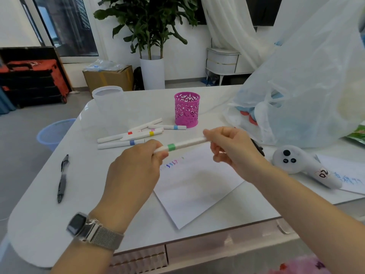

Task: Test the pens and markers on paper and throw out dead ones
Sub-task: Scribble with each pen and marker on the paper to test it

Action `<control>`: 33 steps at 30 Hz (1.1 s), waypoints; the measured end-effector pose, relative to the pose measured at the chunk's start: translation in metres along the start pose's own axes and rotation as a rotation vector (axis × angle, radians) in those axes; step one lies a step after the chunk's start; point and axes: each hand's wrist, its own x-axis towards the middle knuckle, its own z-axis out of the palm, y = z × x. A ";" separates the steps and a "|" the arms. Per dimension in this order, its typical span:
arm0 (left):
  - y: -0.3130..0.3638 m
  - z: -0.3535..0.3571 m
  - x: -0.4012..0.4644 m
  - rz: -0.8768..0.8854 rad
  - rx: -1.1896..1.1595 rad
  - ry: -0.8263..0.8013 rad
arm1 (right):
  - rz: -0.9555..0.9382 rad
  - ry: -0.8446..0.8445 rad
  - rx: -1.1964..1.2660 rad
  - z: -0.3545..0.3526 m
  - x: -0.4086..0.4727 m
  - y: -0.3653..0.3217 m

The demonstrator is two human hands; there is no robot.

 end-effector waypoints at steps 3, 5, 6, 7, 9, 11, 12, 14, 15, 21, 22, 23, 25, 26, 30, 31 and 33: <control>-0.002 -0.002 -0.002 0.001 0.018 0.003 | 0.047 -0.311 -0.411 -0.014 -0.001 0.007; -0.001 -0.001 -0.002 -0.009 -0.013 -0.006 | 0.050 -0.409 -0.640 -0.017 -0.003 0.007; -0.002 -0.001 -0.002 -0.027 -0.038 -0.010 | 0.030 -0.375 -0.690 -0.019 -0.001 0.005; -0.003 0.000 -0.001 -0.048 -0.049 -0.014 | 0.000 -0.286 -0.709 -0.022 0.003 0.004; -0.007 0.002 0.002 -0.090 -0.022 -0.034 | -0.072 0.000 -0.778 -0.037 0.017 0.007; -0.012 0.004 0.003 -0.114 0.023 -0.068 | -0.134 0.296 -0.975 -0.055 0.030 0.014; -0.013 0.005 0.004 -0.115 0.047 -0.091 | -0.136 0.391 -1.069 -0.064 0.034 0.018; -0.014 0.008 0.003 -0.113 0.076 -0.142 | -0.084 0.485 -1.228 -0.075 0.037 0.028; -0.014 0.009 0.003 -0.112 0.080 -0.165 | -0.044 0.498 -1.309 -0.077 0.037 0.032; -0.015 0.015 -0.001 -0.090 0.111 -0.274 | -0.100 0.498 -1.499 -0.058 0.043 0.033; -0.015 0.017 -0.001 -0.079 0.123 -0.288 | -0.178 0.464 -1.514 -0.051 0.045 0.033; -0.015 0.018 -0.001 -0.067 0.132 -0.293 | -0.279 0.396 -1.511 -0.042 0.050 0.033; -0.015 0.018 -0.001 -0.057 0.140 -0.285 | -0.439 0.158 -1.430 -0.018 0.061 0.035; -0.014 0.018 0.001 -0.061 0.136 -0.270 | -0.457 0.021 -1.392 -0.006 0.067 0.036; -0.013 0.018 0.009 -0.072 0.113 -0.217 | -0.329 -0.275 -1.425 0.041 0.100 0.037; -0.013 0.019 0.011 -0.072 0.112 -0.215 | -0.292 -0.276 -1.444 0.050 0.110 0.036; -0.013 0.020 0.014 -0.072 0.112 -0.214 | -0.227 -0.248 -1.438 0.062 0.127 0.036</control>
